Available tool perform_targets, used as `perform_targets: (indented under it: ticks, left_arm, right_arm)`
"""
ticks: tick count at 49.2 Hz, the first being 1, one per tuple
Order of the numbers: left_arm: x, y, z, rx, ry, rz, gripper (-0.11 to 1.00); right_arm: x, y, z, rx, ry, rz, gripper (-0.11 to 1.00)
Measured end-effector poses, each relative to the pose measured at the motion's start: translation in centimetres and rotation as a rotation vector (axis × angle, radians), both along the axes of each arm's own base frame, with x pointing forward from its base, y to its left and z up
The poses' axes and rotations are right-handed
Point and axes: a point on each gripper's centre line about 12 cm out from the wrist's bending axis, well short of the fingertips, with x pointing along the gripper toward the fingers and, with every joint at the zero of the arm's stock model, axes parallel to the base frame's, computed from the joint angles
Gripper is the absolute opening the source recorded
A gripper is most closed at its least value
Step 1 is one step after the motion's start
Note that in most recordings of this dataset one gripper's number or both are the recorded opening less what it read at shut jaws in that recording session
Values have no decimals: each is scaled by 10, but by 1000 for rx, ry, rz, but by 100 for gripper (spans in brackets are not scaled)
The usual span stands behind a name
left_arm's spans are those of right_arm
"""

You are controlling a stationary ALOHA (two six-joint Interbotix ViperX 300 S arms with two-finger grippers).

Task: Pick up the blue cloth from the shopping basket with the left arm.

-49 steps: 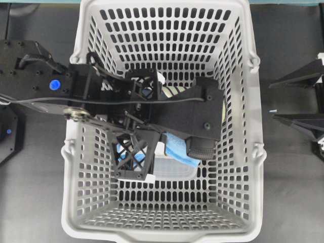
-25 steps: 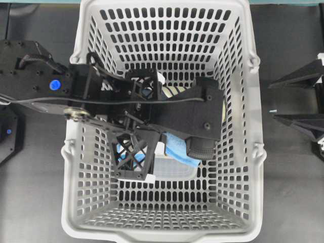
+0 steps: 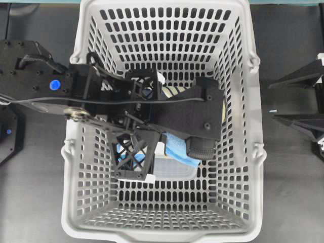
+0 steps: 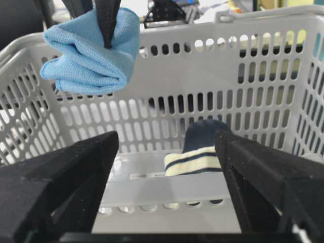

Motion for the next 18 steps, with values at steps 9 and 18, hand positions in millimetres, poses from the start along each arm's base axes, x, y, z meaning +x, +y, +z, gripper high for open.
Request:
perform_targets:
  ticks: [9, 18]
  left_arm:
    - [0, 1, -1, 0, 2, 2, 9]
    - [1, 1, -1, 2, 3, 3, 9]
  right_arm:
    - [0, 0, -1, 0, 3, 0, 74]
    - [0, -1, -2, 0, 6, -5, 74]
